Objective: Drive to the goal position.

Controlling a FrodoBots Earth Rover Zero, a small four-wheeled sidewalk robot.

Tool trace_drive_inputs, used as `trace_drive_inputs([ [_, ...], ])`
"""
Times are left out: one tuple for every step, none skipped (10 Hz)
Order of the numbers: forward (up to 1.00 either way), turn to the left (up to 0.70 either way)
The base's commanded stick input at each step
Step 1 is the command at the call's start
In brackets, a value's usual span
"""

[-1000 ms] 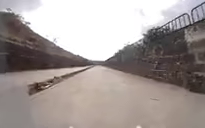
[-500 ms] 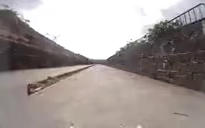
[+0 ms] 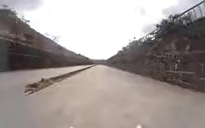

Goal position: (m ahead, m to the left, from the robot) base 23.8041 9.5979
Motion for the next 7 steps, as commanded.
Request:
trace_drive_inputs([
  [1.00, 0.00],
  [1.00, 0.00],
  [1.00, 0.00],
  [1.00, 0.00],
  [1.00, 0.00],
  [1.00, 0.00],
  [1.00, 0.00],
])
